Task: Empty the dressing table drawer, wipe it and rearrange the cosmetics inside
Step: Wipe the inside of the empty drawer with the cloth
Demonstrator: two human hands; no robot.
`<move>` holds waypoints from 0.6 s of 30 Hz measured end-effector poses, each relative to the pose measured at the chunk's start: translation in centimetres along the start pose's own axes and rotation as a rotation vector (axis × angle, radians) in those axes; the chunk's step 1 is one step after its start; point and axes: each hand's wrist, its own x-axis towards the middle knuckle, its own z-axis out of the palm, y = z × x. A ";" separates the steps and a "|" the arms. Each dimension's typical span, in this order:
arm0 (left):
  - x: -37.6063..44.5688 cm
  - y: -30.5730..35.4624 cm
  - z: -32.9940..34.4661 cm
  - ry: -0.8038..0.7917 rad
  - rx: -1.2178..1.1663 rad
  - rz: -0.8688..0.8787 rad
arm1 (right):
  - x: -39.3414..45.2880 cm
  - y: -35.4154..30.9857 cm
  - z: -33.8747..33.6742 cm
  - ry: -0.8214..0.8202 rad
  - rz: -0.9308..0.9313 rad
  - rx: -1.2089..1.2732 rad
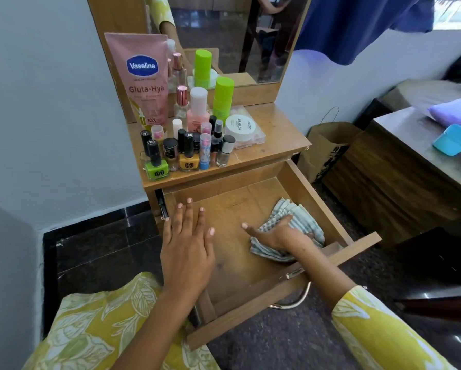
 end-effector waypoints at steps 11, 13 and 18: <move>0.1 0.1 -0.2 -0.003 -0.008 0.010 | 1.1 -1.0 -1.8 0.195 -0.409 -0.211; 0.1 0.0 -0.2 -0.008 -0.004 0.016 | 1.9 -1.6 -2.6 0.206 -0.461 -0.229; 0.6 0.1 -0.6 -0.025 0.034 0.036 | 2.6 -2.2 -2.9 0.241 -0.464 -0.245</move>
